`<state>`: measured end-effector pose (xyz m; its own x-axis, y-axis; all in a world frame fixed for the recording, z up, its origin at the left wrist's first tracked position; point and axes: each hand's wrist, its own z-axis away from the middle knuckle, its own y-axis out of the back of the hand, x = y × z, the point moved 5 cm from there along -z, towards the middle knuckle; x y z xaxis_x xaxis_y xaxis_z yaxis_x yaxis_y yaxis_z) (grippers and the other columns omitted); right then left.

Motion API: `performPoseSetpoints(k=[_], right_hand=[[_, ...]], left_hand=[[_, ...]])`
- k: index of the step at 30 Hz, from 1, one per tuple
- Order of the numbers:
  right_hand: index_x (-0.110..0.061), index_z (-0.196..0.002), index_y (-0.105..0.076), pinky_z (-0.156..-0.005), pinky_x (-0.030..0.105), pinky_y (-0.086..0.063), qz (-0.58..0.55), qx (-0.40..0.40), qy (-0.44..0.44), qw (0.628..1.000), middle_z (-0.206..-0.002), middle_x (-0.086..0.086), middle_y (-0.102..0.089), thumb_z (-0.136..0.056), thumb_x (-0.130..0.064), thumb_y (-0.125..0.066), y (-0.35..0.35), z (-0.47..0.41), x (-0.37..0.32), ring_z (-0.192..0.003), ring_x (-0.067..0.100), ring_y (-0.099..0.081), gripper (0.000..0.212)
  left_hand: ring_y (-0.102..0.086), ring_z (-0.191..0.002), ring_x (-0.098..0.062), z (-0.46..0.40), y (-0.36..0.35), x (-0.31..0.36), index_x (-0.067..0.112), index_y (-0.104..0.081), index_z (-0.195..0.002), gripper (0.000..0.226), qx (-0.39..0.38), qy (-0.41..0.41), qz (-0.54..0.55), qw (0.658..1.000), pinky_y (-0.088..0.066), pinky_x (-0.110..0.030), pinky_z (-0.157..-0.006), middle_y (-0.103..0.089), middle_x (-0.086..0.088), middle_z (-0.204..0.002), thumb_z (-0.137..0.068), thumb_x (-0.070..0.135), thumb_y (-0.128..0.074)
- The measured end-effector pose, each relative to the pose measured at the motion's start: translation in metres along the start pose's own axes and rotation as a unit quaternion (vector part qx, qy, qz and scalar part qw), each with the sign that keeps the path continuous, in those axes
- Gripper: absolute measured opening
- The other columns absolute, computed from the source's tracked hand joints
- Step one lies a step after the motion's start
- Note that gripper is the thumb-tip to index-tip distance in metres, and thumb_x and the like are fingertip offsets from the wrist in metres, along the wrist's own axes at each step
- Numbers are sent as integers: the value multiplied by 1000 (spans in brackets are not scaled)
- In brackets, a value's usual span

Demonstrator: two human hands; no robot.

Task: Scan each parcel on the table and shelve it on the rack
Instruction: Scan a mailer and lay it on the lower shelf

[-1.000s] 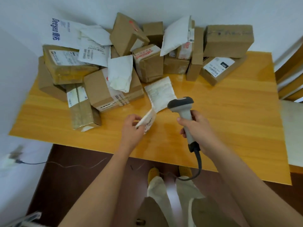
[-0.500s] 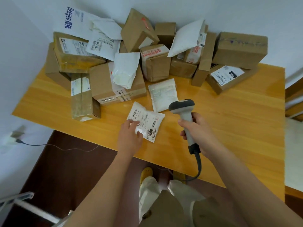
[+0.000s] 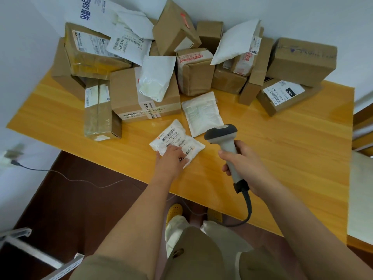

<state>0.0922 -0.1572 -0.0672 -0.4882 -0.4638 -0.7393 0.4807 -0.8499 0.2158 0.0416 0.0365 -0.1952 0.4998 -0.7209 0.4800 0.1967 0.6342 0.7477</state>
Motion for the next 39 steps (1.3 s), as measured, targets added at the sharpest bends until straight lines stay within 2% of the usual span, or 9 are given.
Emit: performPoseSetpoints(k=[5, 11, 15, 19, 24, 28, 31, 34, 39], right_hand=[[-18, -123, -52, -57, 23, -50, 25, -19, 9, 999, -105, 10, -60, -96, -24, -61, -5, 1, 1, -66, 13, -62, 29], [-20, -127, -51, -54, 20, -50, 46, -23, 19, 998, -105, 9, -61, -96, -25, -61, -7, -3, -2, -66, 11, -62, 33], [-20, -129, -50, -57, 22, -50, 53, -38, 22, 998, -102, 8, -62, -96, -26, -61, -12, -5, -3, -66, 12, -62, 35], [-23, -111, -57, -61, 26, -53, 42, -62, 44, 996, -100, 13, -64, -96, -31, -60, -21, -5, -13, -64, 13, -62, 17], [-20, -107, -61, -63, 31, -52, 0, -81, 67, 994, -111, 17, -65, -99, -36, -54, -30, -2, -31, -64, 16, -61, 18], [-16, -106, -62, -56, 26, -51, -18, -80, 63, 995, -87, 14, -60, -99, -37, -54, -31, 1, -41, -57, 11, -59, 24], [-13, -106, -63, -57, 27, -49, -29, -79, 57, 995, -91, 13, -61, -99, -37, -54, -32, 4, -48, -56, 12, -58, 27], [-16, -103, -63, -59, 30, -49, -36, -76, 58, 995, -107, 11, -65, -99, -36, -55, -34, 7, -53, -58, 13, -57, 22], [-15, -99, -63, -59, 31, -49, -15, -67, 62, 996, -96, 9, -62, -99, -34, -55, -35, 12, -56, -59, 14, -56, 21]], left_hand=[[-47, -123, -17, 0, 0, -2, 18, -62, -98, 13, 28, -2, -40, 999, -8, -50, -121, -51, 3, -118, -89, 23, -69], [-21, -145, -17, 8, -8, 2, 28, -46, -144, 54, 60, -23, -53, 997, 0, -49, -122, -43, 4, -137, -94, 14, -61], [0, -150, -22, 7, -12, 4, 33, -47, -143, 50, 44, -20, -112, 993, 10, -51, -120, -21, -1, -156, -97, 16, -54], [20, -150, -28, 6, -14, 4, 38, -45, -144, 50, 33, 10, -119, 992, 12, -48, -119, 9, -8, -165, -98, 19, -54], [18, -150, -27, 1, -17, -1, 36, -38, -145, 57, 5, 34, -79, 996, 3, -51, -122, 9, -6, -165, -97, 12, -55], [13, -151, -23, -2, -15, -5, 34, -19, -153, 75, 15, 44, -64, 997, -1, -52, -121, 5, -1, -166, -94, 13, -61], [16, -151, -21, -2, -15, -9, 35, -14, -156, 76, 13, 55, -79, 995, 5, -53, -119, 8, 0, -166, -96, 22, -60], [23, -148, -32, 0, -16, -9, 40, -14, -155, 71, 26, 80, -101, 991, 10, -53, -118, 18, -12, -162, -98, 28, -56], [21, -147, -41, 0, -17, -9, 47, -11, -153, 70, 8, 97, -101, 990, 8, -58, -119, 20, -17, -161, -100, 29, -53]])
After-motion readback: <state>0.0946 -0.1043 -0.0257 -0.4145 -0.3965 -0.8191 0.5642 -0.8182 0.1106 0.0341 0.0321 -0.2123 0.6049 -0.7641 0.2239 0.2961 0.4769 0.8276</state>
